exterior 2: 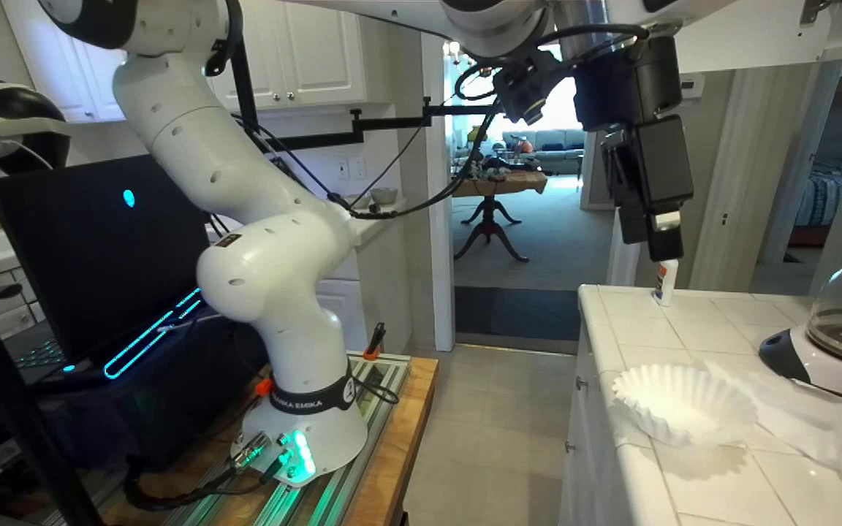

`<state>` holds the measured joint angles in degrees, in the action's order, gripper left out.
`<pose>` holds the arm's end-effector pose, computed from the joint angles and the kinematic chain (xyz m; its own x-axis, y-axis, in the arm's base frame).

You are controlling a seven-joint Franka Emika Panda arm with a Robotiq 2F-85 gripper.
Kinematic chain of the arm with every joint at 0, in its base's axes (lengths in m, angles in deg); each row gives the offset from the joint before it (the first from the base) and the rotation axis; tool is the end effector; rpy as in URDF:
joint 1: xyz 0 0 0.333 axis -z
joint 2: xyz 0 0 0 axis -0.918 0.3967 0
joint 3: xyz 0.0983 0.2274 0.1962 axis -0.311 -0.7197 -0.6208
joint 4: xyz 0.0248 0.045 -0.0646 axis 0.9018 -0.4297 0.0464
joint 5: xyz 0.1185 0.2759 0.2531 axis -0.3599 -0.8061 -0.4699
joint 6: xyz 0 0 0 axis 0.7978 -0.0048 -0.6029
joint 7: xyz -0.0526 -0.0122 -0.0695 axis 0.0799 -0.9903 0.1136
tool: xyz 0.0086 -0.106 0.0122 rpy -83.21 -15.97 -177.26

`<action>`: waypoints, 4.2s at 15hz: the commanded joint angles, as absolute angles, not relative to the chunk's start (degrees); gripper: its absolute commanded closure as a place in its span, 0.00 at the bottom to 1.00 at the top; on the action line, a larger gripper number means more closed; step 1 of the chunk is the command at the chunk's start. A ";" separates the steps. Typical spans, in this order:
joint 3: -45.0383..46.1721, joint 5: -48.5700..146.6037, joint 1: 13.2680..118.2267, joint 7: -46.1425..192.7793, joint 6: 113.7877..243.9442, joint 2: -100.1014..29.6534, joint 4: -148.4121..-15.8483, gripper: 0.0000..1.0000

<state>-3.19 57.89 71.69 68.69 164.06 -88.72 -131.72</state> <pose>0.3776 -0.0451 0.5351 0.9693 0.0133 0.2455 -0.0360 -0.9800 0.1955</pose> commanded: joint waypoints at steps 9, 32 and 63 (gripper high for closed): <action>-3.23 58.68 70.81 68.25 167.79 -87.24 -131.04 0.00; -32.38 130.39 86.27 90.24 207.55 -58.74 -103.15 0.00; -36.42 164.14 82.91 111.12 207.10 -46.19 -97.33 0.00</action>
